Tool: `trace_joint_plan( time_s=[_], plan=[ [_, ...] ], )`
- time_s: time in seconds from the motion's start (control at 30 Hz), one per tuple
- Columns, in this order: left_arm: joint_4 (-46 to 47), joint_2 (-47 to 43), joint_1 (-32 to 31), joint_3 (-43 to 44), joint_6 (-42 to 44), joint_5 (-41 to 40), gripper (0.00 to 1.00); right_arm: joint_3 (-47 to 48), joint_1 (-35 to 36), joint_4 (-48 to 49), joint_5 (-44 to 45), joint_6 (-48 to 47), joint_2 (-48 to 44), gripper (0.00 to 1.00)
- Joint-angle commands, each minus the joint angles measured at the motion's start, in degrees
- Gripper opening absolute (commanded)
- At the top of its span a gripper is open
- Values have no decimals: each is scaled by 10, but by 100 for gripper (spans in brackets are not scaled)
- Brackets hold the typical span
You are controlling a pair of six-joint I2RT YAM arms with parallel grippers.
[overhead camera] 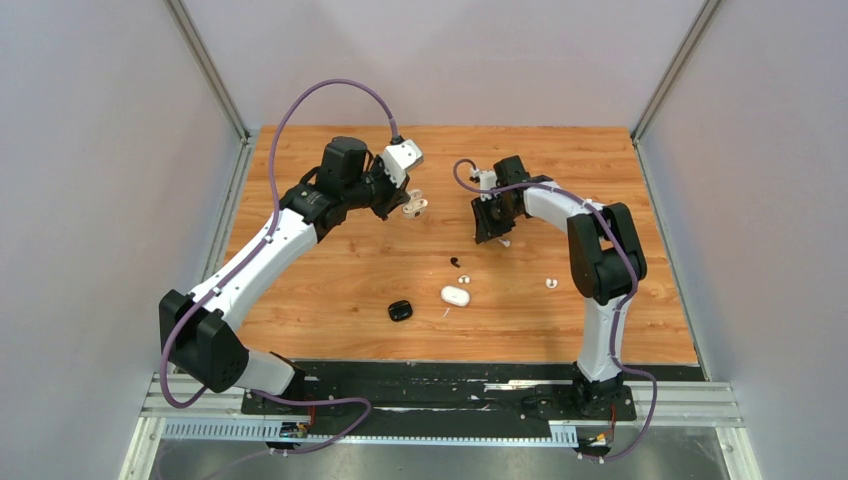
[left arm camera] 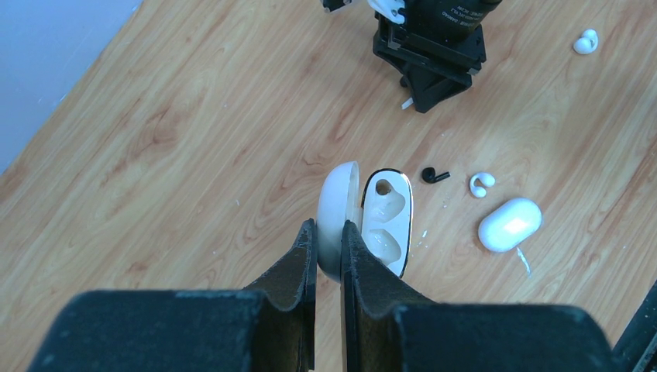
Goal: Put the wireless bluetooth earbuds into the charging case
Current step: Pick up the earbud from the center of the board.
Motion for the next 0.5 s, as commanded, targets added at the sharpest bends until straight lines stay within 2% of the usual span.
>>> trace_joint_plan(
  time_s=[0.0, 0.07, 0.27, 0.47],
  plan=[
    [20, -27, 4, -5, -12, -3, 0, -5, 9, 12, 28, -8, 22, 26],
    [21, -27, 4, -5, -12, -4, 0, -12, 11, 13, 29, -16, 21, 22],
    [23, -26, 5, -6, -11, -2, 0, -20, 12, 12, 18, -74, -5, 0],
    [30, -19, 7, -9, -11, 1, 0, -16, 12, -30, -22, -185, -86, 0]
  ],
)
